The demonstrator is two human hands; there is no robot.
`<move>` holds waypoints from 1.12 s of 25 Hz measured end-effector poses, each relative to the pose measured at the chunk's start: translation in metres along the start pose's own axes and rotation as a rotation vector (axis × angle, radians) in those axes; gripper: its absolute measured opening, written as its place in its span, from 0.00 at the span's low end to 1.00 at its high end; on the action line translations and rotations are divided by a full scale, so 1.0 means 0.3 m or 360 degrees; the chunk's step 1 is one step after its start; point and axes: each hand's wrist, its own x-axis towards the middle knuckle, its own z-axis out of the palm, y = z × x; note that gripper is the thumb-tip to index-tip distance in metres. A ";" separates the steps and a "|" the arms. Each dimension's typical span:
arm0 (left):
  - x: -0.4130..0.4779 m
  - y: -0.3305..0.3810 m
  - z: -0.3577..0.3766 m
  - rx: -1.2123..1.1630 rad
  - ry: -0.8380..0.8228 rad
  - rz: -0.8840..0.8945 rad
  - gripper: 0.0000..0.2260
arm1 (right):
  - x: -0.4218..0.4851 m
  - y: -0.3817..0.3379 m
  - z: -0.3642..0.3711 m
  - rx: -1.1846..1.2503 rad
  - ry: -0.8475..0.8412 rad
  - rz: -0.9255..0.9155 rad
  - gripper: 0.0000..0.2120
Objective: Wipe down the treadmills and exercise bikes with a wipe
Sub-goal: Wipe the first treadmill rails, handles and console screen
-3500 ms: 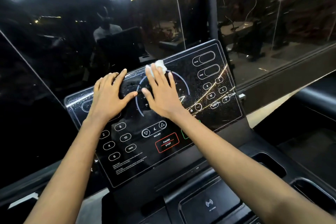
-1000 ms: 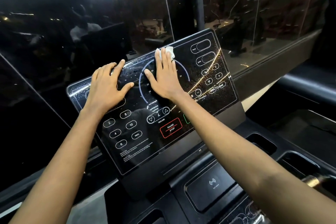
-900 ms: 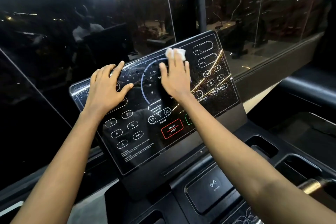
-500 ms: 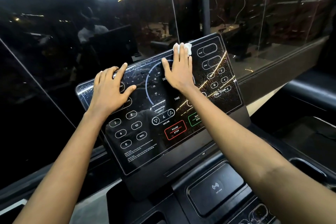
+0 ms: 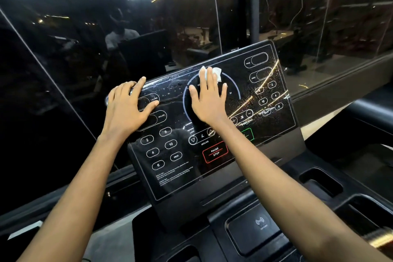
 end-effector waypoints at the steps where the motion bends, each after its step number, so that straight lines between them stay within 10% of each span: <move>1: -0.010 -0.014 -0.007 0.0018 0.0002 0.0002 0.33 | 0.001 -0.019 0.001 -0.0021 -0.0032 0.0011 0.33; 24: 0.059 0.141 0.043 -0.0102 -0.0207 0.0115 0.36 | -0.240 0.006 0.097 -0.0238 -0.0117 -0.0407 0.35; 28: 0.065 0.163 0.058 -0.0056 -0.0204 0.0094 0.37 | -0.402 0.126 0.110 -0.0138 -0.0064 0.0048 0.33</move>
